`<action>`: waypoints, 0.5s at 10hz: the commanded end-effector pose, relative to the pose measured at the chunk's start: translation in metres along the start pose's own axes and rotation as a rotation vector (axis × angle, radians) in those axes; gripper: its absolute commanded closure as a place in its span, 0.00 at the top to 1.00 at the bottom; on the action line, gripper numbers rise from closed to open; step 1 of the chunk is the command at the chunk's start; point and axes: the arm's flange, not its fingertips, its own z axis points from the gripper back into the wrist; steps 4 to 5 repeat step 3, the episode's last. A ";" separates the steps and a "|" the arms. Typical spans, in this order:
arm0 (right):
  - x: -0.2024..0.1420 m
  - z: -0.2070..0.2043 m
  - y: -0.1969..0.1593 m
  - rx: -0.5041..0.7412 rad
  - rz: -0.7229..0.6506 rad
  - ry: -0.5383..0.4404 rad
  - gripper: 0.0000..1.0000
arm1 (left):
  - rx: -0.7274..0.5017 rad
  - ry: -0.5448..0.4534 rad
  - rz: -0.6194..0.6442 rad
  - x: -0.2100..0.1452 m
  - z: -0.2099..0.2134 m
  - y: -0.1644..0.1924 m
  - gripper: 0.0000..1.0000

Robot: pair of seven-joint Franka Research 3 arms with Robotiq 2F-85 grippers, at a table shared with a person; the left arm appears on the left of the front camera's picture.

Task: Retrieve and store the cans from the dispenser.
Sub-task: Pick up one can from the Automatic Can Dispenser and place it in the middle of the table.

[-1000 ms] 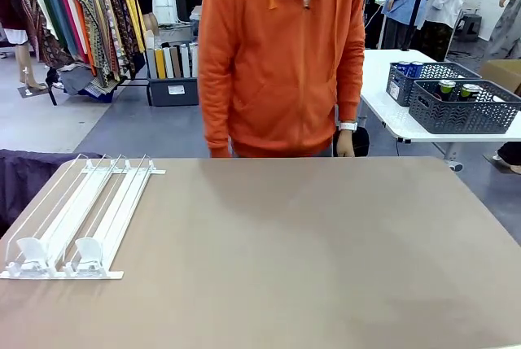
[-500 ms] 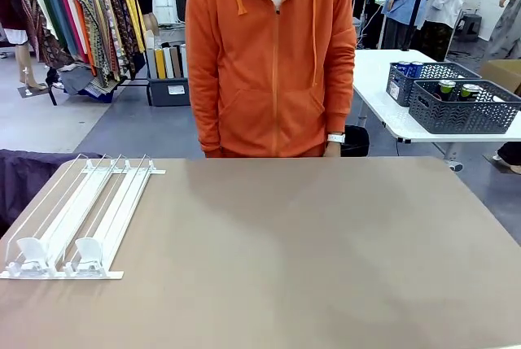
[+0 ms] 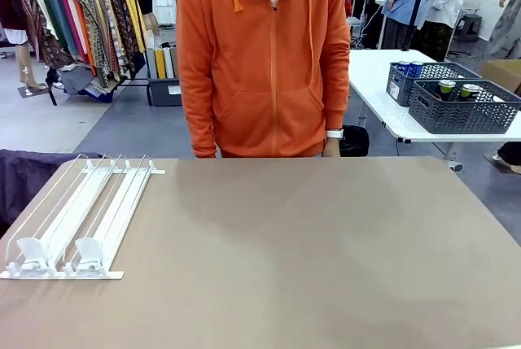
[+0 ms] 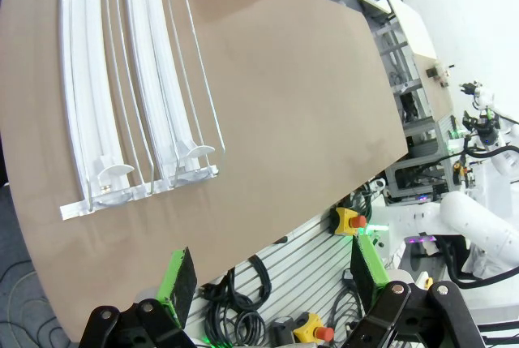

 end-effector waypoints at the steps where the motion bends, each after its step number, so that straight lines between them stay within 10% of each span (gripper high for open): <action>1: 0.003 -0.001 0.003 0.026 0.027 -0.015 1.00 | -0.015 -0.010 -0.010 -0.001 -0.002 -0.001 1.00; 5: 0.003 -0.001 0.003 0.026 0.027 -0.015 1.00 | -0.015 -0.010 -0.010 -0.001 -0.002 -0.001 1.00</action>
